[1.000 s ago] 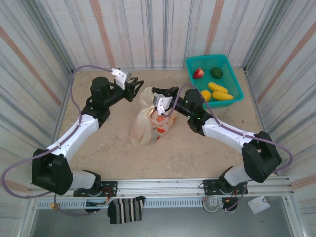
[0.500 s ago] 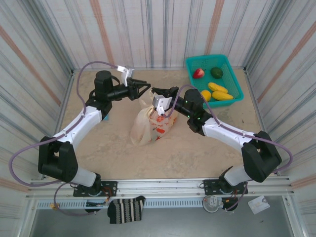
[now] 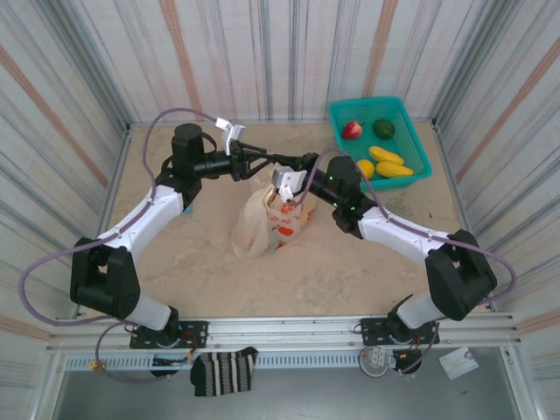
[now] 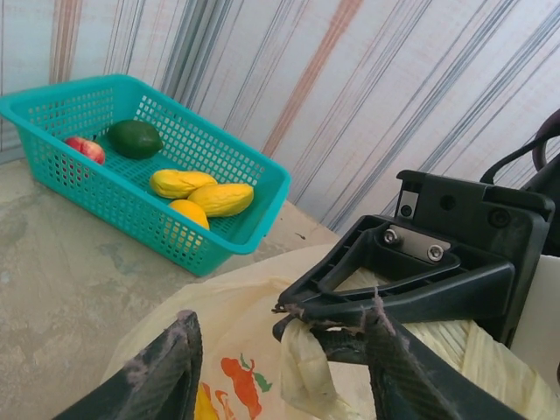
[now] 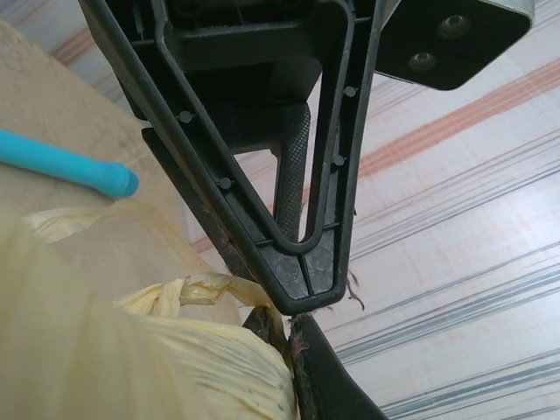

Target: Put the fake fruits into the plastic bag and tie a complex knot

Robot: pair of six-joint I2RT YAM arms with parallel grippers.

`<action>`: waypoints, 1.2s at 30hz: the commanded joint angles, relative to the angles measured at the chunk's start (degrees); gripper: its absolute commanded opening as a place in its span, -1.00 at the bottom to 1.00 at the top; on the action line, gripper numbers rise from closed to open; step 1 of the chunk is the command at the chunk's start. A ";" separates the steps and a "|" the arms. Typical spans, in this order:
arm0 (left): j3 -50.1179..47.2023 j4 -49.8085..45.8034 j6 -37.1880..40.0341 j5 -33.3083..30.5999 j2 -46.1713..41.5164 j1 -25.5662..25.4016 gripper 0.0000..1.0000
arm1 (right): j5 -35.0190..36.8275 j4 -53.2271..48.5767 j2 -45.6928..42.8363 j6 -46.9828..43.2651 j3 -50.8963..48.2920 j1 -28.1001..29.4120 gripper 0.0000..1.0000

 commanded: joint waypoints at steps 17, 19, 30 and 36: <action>-0.92 -3.79 -3.65 0.66 -0.23 -0.46 -0.21 | -1.47 0.30 0.87 1.08 2.74 0.30 -0.78; -1.06 -2.13 -4.82 1.63 0.49 -0.40 -0.40 | -1.37 0.20 0.80 1.07 2.74 0.47 -0.78; -2.36 2.47 -6.25 2.82 0.09 -0.23 -1.00 | -0.42 -0.02 0.67 2.15 2.79 0.70 -0.75; -3.60 4.40 -7.15 1.50 -0.94 0.53 -1.00 | 0.43 -1.07 -0.89 3.18 1.75 0.25 -0.50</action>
